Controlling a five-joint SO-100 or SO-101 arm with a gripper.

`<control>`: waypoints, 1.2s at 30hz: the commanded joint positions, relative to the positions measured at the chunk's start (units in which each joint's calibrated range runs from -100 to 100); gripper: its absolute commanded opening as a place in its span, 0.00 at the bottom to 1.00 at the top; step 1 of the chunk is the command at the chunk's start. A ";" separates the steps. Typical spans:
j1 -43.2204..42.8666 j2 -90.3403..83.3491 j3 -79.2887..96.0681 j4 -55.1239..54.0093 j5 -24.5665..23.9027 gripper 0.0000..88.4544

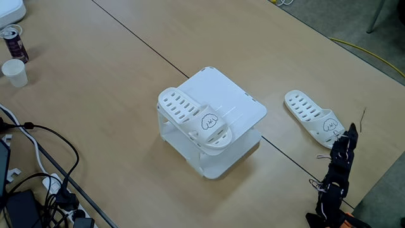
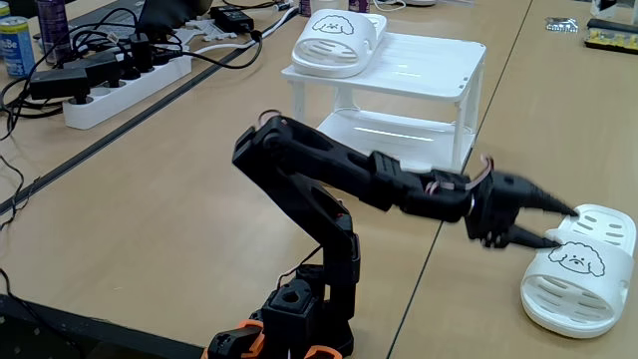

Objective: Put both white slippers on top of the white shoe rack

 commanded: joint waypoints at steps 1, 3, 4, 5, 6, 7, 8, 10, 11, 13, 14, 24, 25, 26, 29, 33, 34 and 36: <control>0.60 7.72 0.01 -12.94 0.42 0.22; 0.36 12.35 -0.35 -18.81 0.42 0.25; 0.36 14.46 -0.71 -21.14 0.42 0.28; 0.27 16.39 -1.16 -22.86 0.42 0.30; 0.27 18.24 -1.70 -24.07 0.42 0.30; 0.27 19.92 -2.33 -24.94 0.42 0.31; 0.27 21.44 -2.96 -25.45 0.42 0.31; 0.27 24.05 -4.14 -25.63 0.42 0.31; 0.19 25.23 -4.59 -25.63 0.42 0.31; 0.11 27.50 -5.58 -25.63 0.42 0.31; -0.14 28.68 -6.12 -25.63 0.42 0.31; -5.81 36.75 -10.09 -25.63 0.42 0.31; -6.63 37.59 -10.90 -26.06 0.42 0.31; -7.04 37.93 -11.35 -26.32 0.42 0.31; -9.18 39.87 -13.61 -26.32 0.42 0.31; -12.31 42.98 -16.86 -26.40 0.42 0.31; -12.88 43.57 -17.58 -26.40 0.42 0.31; -14.20 44.24 -18.57 -26.40 0.42 0.31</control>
